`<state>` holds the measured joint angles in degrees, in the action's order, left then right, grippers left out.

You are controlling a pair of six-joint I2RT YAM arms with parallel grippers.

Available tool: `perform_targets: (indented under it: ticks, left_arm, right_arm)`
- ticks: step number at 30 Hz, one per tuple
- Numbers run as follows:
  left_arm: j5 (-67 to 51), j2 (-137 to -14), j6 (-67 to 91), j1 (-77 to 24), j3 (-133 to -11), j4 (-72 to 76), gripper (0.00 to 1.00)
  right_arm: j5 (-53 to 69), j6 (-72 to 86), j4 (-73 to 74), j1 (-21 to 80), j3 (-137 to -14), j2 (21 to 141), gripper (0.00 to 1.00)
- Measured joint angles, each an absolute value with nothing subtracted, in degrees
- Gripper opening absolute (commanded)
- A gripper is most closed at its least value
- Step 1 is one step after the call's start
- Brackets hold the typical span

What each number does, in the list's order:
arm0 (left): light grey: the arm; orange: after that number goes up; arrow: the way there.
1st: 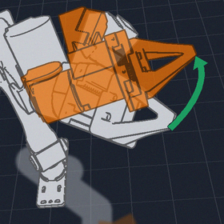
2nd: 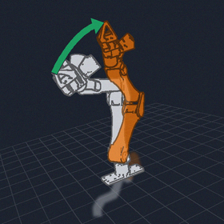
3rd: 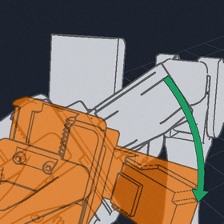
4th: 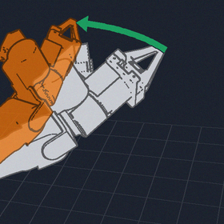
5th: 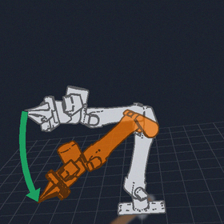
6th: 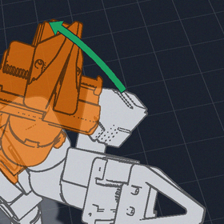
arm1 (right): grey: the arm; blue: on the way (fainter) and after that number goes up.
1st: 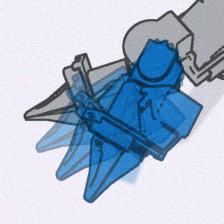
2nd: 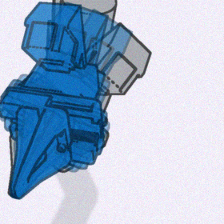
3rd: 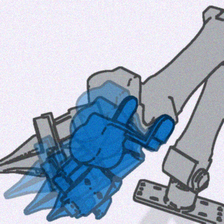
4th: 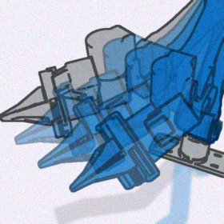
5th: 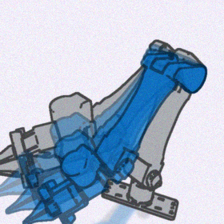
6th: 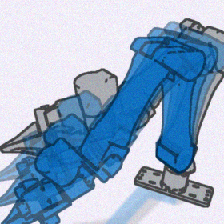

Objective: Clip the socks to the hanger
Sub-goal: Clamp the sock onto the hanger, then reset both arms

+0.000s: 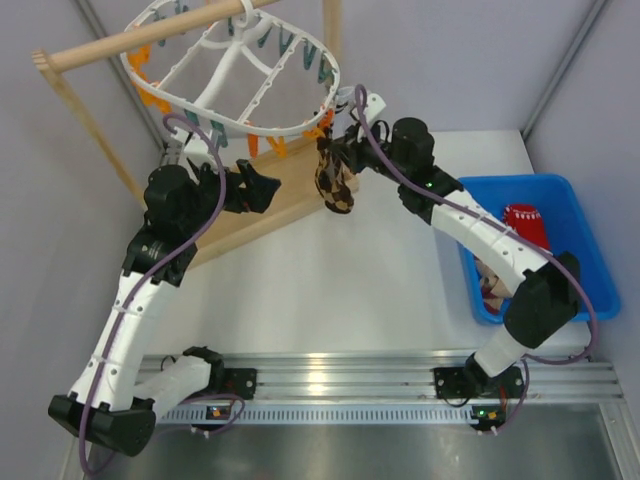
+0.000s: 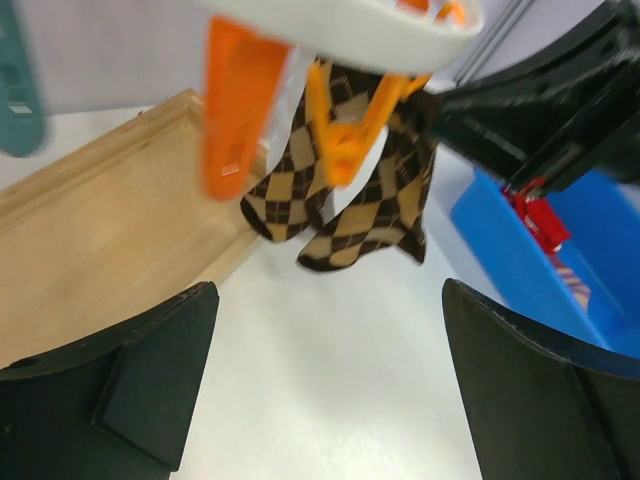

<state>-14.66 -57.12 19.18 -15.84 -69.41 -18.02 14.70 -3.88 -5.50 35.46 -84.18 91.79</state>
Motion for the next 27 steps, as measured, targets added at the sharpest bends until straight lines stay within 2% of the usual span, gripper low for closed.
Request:
perform_targets:
  ticks: [2,3,9,13,14,15,18,19,20,21,27]
  left_arm:
    - [-14.6,-57.0,16.9,-15.8,-69.4,-20.5,0.98]
    - [-14.5,-57.0,15.6,-15.8,-69.4,-21.8,0.98]
    - [-13.8,-56.8,10.1,-15.8,-69.3,-28.0,0.98]
    - [-12.1,-56.7,7.3,-15.8,-68.5,-30.2,0.98]
    - [-11.9,-56.6,6.8,-15.8,-68.1,-30.5,0.98]
    - [-11.7,-56.4,6.2,-15.8,-67.7,-30.9,0.98]
    - [-11.7,-55.1,4.9,-15.8,-66.8,-31.7,0.98]
    - [-11.7,-54.7,4.6,-15.8,-66.8,-31.8,0.98]
    - [-11.8,-54.2,4.2,-15.8,-66.8,-31.8,0.98]
    - [-12.0,-53.5,3.7,-15.8,-66.8,-31.8,0.98]
    - [-10.7,-49.8,-0.5,-15.8,-65.9,-31.7,0.98]
  right_arm:
    - [14.7,-3.9,-4.8,33.8,-84.2,91.3,0.04]
    - [14.7,-3.8,-4.4,33.0,-84.2,91.0,0.14]
    - [14.7,-4.0,-1.8,29.2,-83.6,88.2,0.23]
    - [15.3,-4.6,-1.1,28.3,-81.1,84.1,0.34]
    - [15.5,-4.7,-0.8,28.3,-80.4,83.0,0.4]
    - [15.9,-4.8,-0.6,28.3,-79.4,81.6,0.56]
    - [16.8,-5.1,0.2,28.1,-76.4,77.2,0.8]
    - [17.1,-5.3,0.5,28.0,-75.2,75.7,0.85]
    - [17.3,-5.7,1.0,27.9,-74.1,74.1,0.96]
    - [17.6,-5.8,1.3,27.6,-72.8,72.2,1.0]
    - [18.0,-7.8,5.3,26.4,-63.7,61.4,1.0]
